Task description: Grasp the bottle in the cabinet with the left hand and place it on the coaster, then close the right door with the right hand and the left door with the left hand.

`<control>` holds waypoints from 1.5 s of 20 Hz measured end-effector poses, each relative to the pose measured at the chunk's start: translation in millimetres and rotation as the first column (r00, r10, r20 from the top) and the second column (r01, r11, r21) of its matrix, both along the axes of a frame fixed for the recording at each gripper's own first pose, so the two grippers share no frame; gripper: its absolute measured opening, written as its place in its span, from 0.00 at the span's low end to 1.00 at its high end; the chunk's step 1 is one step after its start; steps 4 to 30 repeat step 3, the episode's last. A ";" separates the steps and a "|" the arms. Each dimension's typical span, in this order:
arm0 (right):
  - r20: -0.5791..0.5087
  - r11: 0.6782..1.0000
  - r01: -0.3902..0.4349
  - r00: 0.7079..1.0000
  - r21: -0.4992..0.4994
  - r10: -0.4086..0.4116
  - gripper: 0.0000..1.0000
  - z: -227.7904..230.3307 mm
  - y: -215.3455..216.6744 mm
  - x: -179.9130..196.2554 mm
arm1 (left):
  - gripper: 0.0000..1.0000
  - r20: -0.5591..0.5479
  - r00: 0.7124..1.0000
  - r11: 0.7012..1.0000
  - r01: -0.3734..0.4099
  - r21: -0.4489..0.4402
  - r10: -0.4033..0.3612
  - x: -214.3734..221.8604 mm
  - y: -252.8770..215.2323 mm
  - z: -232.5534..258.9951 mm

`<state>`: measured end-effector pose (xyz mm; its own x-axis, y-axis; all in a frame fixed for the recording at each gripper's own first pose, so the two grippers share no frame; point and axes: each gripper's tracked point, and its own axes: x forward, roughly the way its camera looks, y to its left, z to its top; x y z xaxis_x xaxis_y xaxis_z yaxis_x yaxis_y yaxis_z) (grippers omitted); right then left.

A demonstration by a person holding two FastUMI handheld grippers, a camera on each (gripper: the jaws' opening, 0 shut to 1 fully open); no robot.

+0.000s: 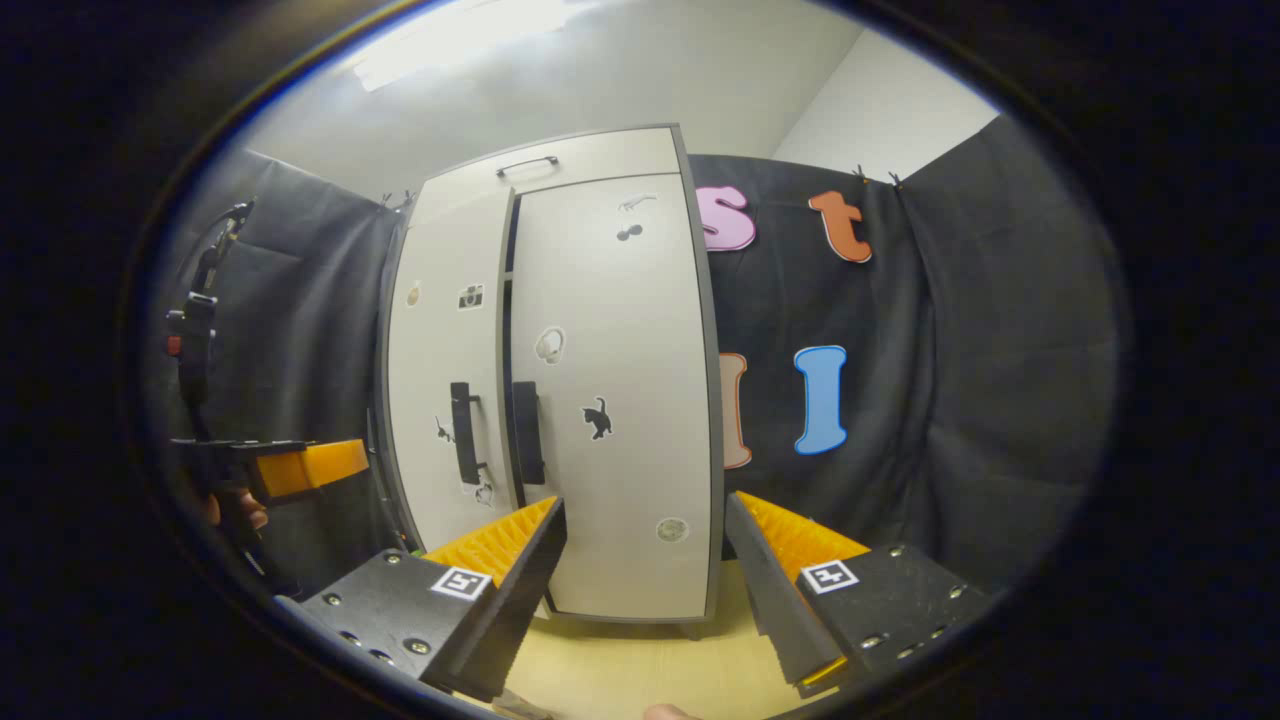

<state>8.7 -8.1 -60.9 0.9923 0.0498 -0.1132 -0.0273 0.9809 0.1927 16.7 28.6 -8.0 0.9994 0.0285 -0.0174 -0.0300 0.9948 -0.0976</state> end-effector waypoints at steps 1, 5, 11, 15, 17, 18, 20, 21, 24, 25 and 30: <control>0.000 1.000 -0.001 1.000 -0.001 0.001 0.97 0.2 -0.1 0.2 | 0.93 0.001 1.000 1.000 -0.001 0.000 0.001 -0.5 0.1 -0.2; 0.001 1.000 -0.001 1.000 -0.003 0.001 0.93 -0.1 -0.7 1.4 | 0.93 -0.001 1.000 1.000 -0.002 0.000 0.002 -0.3 0.1 -0.2; 0.001 1.000 -0.001 1.000 -0.003 0.001 0.93 -0.1 -0.7 1.4 | 0.93 -0.001 1.000 1.000 -0.002 0.000 0.002 -0.3 0.1 -0.2; 0.001 1.000 -0.001 1.000 -0.003 0.001 0.93 -0.1 -0.7 1.4 | 0.93 -0.001 1.000 1.000 -0.002 0.000 0.002 -0.3 0.1 -0.2; 0.001 1.000 -0.001 1.000 -0.003 0.001 0.93 -0.1 -0.7 1.4 | 0.93 -0.001 1.000 1.000 -0.002 0.000 0.002 -0.3 0.1 -0.2; 0.001 1.000 -0.001 1.000 -0.003 0.001 0.93 -0.1 -0.7 1.4 | 0.93 -0.001 1.000 1.000 -0.002 0.000 0.002 -0.3 0.1 -0.2; 0.001 1.000 -0.001 1.000 -0.003 0.001 0.93 -0.1 -0.7 1.4 | 0.93 -0.001 1.000 1.000 -0.002 0.000 0.002 -0.3 0.1 -0.2; 0.001 1.000 -0.001 1.000 -0.003 0.001 0.93 -0.1 -0.7 1.4 | 0.93 -0.001 1.000 1.000 -0.002 0.000 0.002 -0.3 0.1 -0.2; 0.001 1.000 -0.001 1.000 -0.003 0.001 0.93 -0.1 -0.7 1.4 | 0.93 -0.001 1.000 1.000 -0.002 0.000 0.002 -0.3 0.1 -0.2; 0.001 1.000 -0.001 1.000 -0.003 0.001 0.93 -0.1 -0.7 1.4 | 0.93 -0.001 1.000 1.000 -0.002 0.000 0.002 -0.3 0.1 -0.2; 0.001 1.000 -0.001 1.000 -0.003 0.001 0.93 -0.1 -0.7 1.4 | 0.93 -0.001 1.000 1.000 -0.002 0.000 0.002 -0.3 0.1 -0.2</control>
